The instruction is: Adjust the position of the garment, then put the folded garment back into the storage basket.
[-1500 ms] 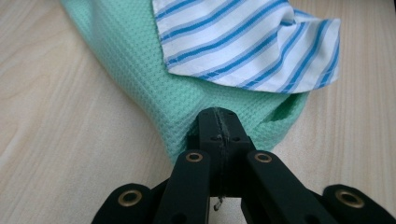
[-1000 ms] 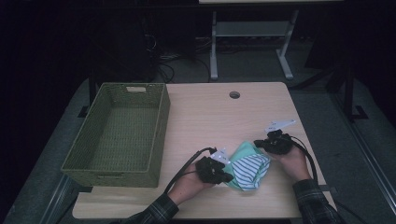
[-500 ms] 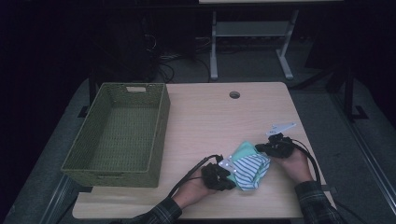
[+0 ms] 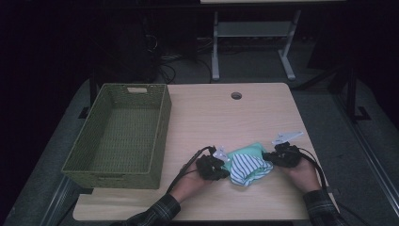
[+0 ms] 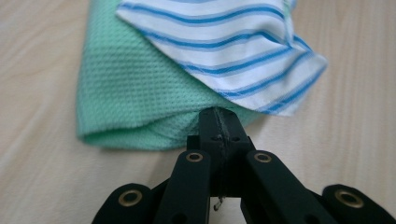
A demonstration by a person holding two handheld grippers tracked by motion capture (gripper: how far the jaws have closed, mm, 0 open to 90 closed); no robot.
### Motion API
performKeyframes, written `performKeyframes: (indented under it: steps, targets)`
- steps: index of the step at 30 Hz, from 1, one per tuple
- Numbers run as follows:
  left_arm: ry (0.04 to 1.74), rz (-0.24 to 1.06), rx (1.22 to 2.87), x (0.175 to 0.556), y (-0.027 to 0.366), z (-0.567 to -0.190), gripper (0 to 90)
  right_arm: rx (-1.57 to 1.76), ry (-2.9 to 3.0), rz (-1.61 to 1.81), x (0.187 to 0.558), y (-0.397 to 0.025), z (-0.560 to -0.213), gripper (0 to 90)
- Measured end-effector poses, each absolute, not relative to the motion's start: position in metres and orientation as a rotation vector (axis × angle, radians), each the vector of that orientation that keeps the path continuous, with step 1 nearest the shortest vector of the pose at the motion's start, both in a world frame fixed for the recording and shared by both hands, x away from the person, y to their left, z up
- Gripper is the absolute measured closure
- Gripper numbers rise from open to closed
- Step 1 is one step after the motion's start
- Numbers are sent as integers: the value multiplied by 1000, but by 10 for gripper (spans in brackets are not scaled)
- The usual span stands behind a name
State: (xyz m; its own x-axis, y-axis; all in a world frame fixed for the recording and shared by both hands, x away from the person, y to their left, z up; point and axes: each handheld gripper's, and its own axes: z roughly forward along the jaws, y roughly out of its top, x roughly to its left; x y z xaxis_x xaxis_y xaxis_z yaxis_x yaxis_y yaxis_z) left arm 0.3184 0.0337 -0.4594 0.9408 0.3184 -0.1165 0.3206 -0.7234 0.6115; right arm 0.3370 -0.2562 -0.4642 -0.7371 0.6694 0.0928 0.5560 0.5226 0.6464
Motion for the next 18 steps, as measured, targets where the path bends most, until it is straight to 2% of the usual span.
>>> performKeyframes:
  steps: [7,18]
  targets:
    - [490,41,2417,329,37,-460,896,1060,2610,1031,325,-261,-464,900]
    - [579,67,2389,360,49,-458,896,970,2690,1067,304,-242,-466,900]
